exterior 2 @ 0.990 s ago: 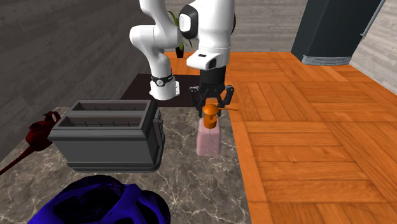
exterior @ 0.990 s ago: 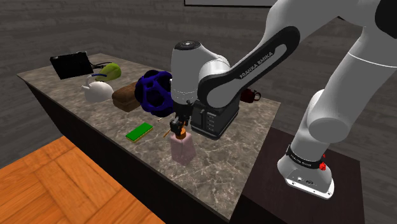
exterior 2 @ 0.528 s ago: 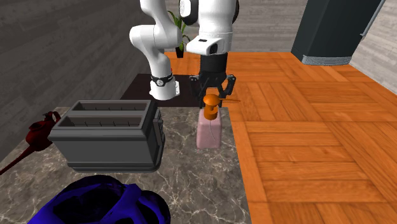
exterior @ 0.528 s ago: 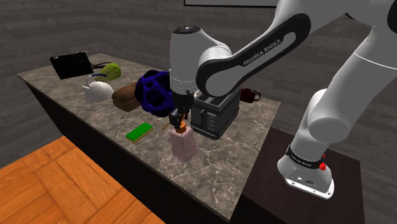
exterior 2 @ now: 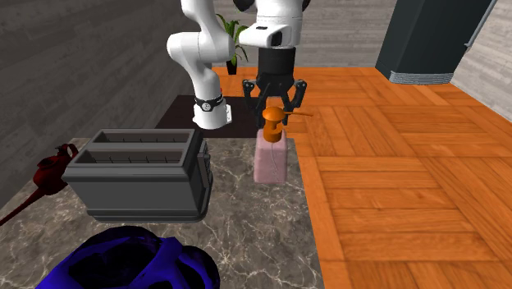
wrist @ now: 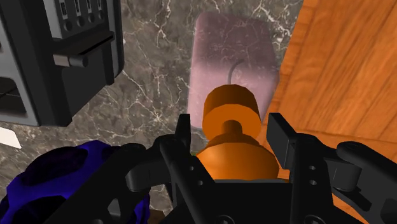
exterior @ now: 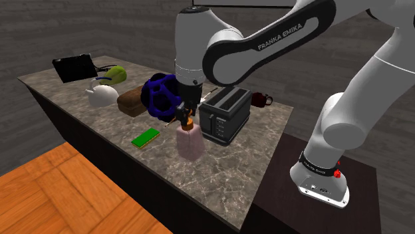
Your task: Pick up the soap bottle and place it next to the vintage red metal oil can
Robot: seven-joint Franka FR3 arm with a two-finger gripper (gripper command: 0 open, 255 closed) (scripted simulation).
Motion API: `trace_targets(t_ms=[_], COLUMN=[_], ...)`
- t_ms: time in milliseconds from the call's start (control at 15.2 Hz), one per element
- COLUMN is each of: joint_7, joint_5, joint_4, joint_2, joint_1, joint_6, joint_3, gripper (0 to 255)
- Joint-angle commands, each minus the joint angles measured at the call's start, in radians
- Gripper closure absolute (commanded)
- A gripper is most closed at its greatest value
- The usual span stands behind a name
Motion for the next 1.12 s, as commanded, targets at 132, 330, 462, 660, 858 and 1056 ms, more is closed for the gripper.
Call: trace_targets(t_ms=[132,330,462,660,858,1056], joint_7=[-0.012,-0.019,-0.024,-0.029,-0.034,-0.038], joint_5=[0.01,0.015,0.018,0.02,0.022,0.023], joint_4=[0.038,0.069,0.09,0.125,0.161,0.198], joint_2=[-0.019,-0.029,-0.035,-0.042,-0.047,-0.049], joint_1=[0.002,0.002,0.002,0.002,0.001,0.0], joint_6=[-0.054,-0.095,-0.122,-0.162,-0.203,-0.243], joint_3=[-0.007,-0.012,-0.015,-0.02,-0.023,-0.027], gripper=[255,255,255,255,255,255])
